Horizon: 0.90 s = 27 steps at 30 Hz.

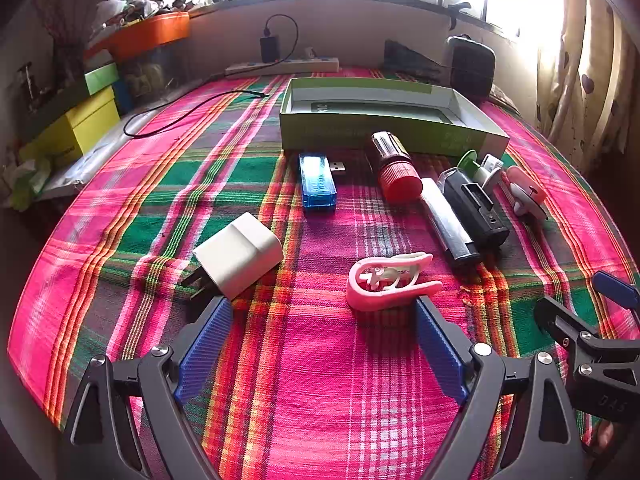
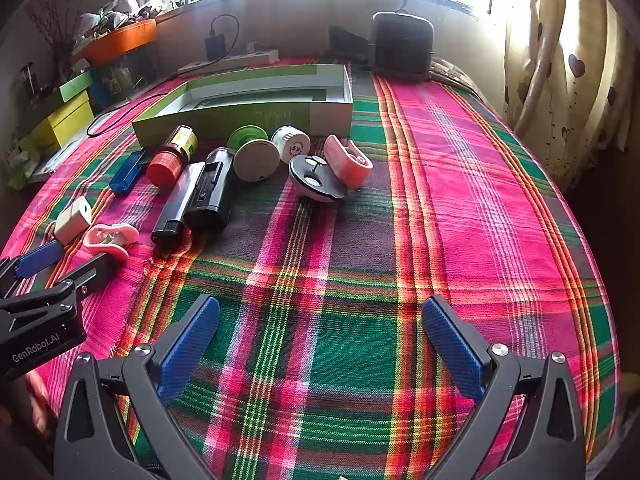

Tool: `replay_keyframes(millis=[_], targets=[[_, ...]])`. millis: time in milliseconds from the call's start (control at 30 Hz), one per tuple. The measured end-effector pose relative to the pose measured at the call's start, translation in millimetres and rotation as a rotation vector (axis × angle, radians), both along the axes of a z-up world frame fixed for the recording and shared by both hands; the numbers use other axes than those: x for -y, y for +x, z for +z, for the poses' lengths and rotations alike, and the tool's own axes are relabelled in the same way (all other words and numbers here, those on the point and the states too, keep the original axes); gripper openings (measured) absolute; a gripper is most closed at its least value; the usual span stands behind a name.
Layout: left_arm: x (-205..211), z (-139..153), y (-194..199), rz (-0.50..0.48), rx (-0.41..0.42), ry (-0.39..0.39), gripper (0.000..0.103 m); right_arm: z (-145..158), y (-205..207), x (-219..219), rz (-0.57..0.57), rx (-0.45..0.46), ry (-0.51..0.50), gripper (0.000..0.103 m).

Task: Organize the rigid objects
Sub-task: 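Move the left tool toward the white plug charger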

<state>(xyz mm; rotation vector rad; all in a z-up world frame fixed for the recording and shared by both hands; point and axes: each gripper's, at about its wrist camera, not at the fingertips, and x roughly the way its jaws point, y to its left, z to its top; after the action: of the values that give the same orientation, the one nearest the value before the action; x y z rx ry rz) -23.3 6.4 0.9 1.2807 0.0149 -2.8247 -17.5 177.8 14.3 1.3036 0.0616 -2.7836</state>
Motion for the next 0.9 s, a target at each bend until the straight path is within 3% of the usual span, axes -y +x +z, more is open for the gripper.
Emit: replay_keyframes(millis=[900], targets=[[-1.1, -1.6, 3.1, -0.001, -0.004, 0.0, 0.09, -0.1, -0.2, 0.1, 0.002, -0.001, 0.0, 0.101]])
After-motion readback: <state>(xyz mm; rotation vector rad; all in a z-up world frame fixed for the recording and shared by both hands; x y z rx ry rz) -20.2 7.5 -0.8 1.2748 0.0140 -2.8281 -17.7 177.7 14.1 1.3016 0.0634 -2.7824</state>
